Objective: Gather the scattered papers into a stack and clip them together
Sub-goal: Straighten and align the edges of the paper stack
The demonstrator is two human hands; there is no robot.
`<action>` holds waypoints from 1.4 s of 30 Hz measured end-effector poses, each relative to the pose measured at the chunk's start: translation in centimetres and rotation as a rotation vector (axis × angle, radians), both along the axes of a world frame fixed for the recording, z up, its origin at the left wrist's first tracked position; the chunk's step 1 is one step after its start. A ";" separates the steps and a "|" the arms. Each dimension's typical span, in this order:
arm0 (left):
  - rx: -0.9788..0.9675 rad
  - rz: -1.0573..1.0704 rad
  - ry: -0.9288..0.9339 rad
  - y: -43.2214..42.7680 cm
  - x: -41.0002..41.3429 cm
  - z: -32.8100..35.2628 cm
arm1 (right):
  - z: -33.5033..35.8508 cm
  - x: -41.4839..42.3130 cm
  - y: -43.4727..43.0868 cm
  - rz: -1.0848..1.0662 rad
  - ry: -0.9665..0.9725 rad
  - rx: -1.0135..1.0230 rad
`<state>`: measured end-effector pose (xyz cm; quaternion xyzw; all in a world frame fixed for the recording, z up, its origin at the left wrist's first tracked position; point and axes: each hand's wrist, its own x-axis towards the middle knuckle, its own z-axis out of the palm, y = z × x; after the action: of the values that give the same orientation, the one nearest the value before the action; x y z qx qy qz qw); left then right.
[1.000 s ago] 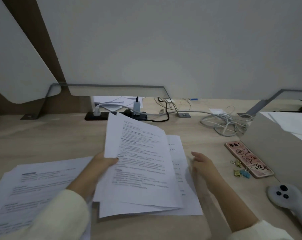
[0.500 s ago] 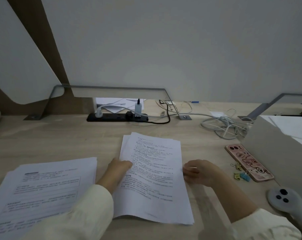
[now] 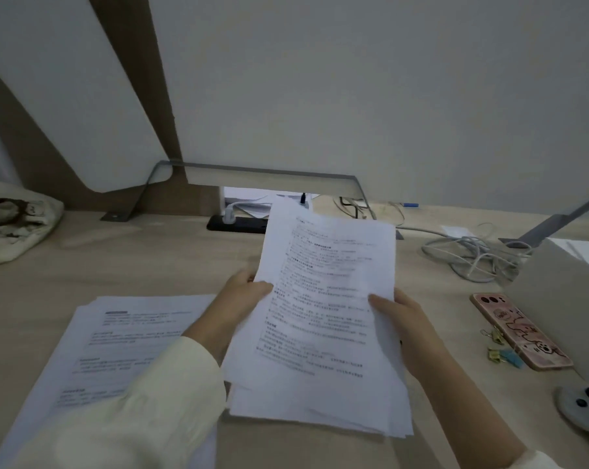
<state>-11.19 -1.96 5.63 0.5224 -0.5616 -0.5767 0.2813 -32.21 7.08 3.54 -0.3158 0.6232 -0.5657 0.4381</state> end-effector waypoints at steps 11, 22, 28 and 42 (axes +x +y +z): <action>-0.142 0.228 -0.214 2.8 17.9 2.2 | 0.6 13.6 -2.0 0.431 -0.036 0.053; -0.002 0.378 -0.150 5.8 24.8 -4.4 | -4.3 20.2 -1.8 0.517 0.196 0.231; 0.157 0.411 -0.108 5.6 24.9 -6.0 | -4.1 19.7 -1.4 0.401 0.431 0.238; 0.275 0.336 -0.099 4.1 24.9 -5.6 | -3.9 16.6 -2.7 0.275 -0.414 0.393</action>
<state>13.68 2.11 0.03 0.6698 -0.3960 -0.5664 0.2717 -15.61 4.43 -0.35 -0.1845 0.5699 -0.4222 0.6804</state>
